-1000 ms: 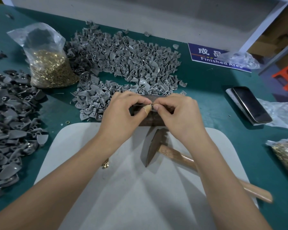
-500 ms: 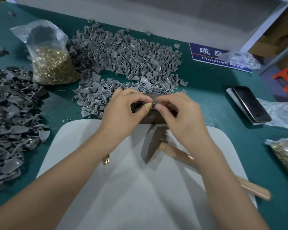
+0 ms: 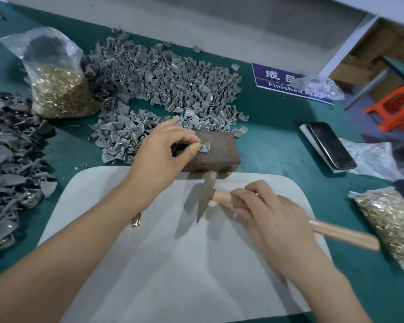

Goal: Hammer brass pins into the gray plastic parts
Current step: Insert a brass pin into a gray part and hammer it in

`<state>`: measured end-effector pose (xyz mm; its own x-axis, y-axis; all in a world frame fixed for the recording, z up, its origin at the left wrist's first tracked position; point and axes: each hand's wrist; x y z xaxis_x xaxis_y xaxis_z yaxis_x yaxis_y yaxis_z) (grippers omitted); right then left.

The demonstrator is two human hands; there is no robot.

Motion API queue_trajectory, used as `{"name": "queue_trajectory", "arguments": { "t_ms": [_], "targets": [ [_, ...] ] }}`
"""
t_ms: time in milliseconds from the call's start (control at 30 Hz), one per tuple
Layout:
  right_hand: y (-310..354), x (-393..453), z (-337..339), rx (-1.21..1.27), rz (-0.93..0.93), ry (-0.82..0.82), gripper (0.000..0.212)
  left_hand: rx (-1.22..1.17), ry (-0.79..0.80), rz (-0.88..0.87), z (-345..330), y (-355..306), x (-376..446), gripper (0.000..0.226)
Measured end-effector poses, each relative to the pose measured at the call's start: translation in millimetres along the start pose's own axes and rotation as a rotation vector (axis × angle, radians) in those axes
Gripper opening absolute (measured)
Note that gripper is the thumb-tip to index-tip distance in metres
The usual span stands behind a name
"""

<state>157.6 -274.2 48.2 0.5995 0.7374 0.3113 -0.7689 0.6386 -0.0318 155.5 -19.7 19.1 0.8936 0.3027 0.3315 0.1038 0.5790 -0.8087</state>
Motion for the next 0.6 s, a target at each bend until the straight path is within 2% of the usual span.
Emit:
{"name": "queue_trajectory", "arguments": {
  "t_ms": [67,200,267,367,467,600],
  "targets": [
    [-7.0,7.3,12.9,0.027,-0.062,-0.069,0.033,-0.062,0.022,0.023,-0.9,0.9,-0.7,0.008],
    [-25.4,33.3,26.4,0.387,-0.258,-0.137,0.022,-0.074,0.018,0.005,-2.1,-0.7,-0.9,0.010],
    [-31.5,53.0,24.9,0.498,-0.348,-0.114,0.018,-0.073,0.024,0.000,-1.8,-0.6,-0.5,0.012],
    [-28.0,76.4,20.3,0.425,-0.353,-0.066,0.017,-0.092,0.036,0.009,-0.4,1.9,-1.5,0.010],
    [-21.4,84.1,11.7,0.314,-0.345,-0.098,0.024,-0.132,0.040,0.016,-2.5,4.3,-1.6,0.010],
    [-19.3,77.6,3.6,0.319,-0.384,-0.095,0.031,-0.155,0.046,0.047,-2.1,3.0,1.3,0.009]
  ]
}}
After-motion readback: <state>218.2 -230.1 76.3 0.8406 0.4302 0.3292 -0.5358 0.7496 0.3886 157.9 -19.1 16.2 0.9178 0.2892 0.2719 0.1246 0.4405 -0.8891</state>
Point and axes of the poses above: each hand's wrist, its own x-axis towards the middle knuckle, its own z-axis out of the back of the hand, y = z × x, and after that the axes turned 1 degree about y, right-handed
